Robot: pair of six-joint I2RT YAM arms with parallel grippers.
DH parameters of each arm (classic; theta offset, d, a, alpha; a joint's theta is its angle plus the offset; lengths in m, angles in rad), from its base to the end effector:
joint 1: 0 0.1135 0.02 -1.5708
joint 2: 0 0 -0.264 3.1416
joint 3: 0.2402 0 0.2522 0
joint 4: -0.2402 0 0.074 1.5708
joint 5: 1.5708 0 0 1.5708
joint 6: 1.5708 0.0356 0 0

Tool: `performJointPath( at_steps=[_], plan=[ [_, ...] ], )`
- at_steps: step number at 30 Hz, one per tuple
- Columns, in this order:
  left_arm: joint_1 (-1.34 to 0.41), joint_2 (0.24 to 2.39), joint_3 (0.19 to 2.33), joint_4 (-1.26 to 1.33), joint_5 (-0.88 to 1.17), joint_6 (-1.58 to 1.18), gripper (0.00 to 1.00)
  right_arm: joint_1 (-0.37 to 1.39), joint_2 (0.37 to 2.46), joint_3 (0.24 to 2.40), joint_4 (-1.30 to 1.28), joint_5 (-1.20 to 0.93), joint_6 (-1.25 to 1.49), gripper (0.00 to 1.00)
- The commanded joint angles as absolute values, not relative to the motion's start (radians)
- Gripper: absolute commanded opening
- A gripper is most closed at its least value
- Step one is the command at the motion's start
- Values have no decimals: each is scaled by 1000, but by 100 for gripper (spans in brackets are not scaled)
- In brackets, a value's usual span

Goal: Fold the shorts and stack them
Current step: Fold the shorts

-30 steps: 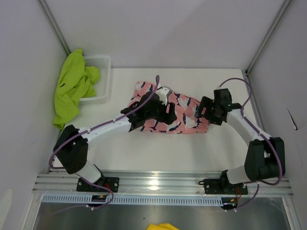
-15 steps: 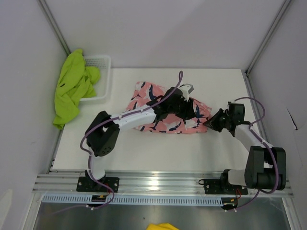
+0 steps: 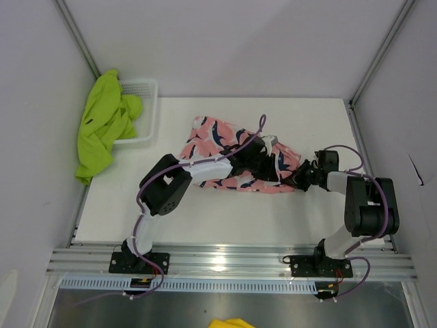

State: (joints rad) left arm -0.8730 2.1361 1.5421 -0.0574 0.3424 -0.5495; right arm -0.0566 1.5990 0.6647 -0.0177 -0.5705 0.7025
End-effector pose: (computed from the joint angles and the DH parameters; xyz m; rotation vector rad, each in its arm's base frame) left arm 0.3015 -0.3782 0.1839 0.5960 2.3624 -1.1025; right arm 0.2822 0.0033 0.1314 0.7273 2.4725 0.9739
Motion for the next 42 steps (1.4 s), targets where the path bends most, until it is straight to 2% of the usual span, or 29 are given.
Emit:
performJointPath(
  at_steps=[1,5,14,21,25,32,34,35,36,37,39,42],
  plan=[
    [-868,2138,1491,-11,377,-580,27,-57,1595,658,-11,-554,676,0],
    [-867,2154,1477,-6,400,-560,25,-55,1519,669,-43,-534,667,0],
    [-868,2131,1356,138,440,-537,23,-72,1385,778,-147,-494,638,8],
    [-868,2094,1263,241,442,-546,21,-112,1581,880,-95,-558,650,6],
    [-870,2085,1259,249,442,-542,20,-115,1704,916,-132,-519,634,5],
    [-871,2069,1240,247,431,-526,18,-115,1703,917,-160,-463,609,7],
    [-871,2059,1235,247,423,-519,17,-117,1677,922,-172,-466,597,21],
    [-871,2056,1233,248,420,-517,17,-117,1642,920,-179,-459,592,31],
    [-871,2048,1230,250,416,-515,17,-117,1625,919,-187,-450,588,46],
    [-871,2045,1227,252,410,-512,17,-117,1605,917,-195,-436,575,52],
    [-871,2034,1220,252,403,-508,18,-117,1556,910,-207,-399,562,58],
    [-871,2025,1212,255,394,-502,18,-123,1504,887,-207,-355,546,59]
  ],
)
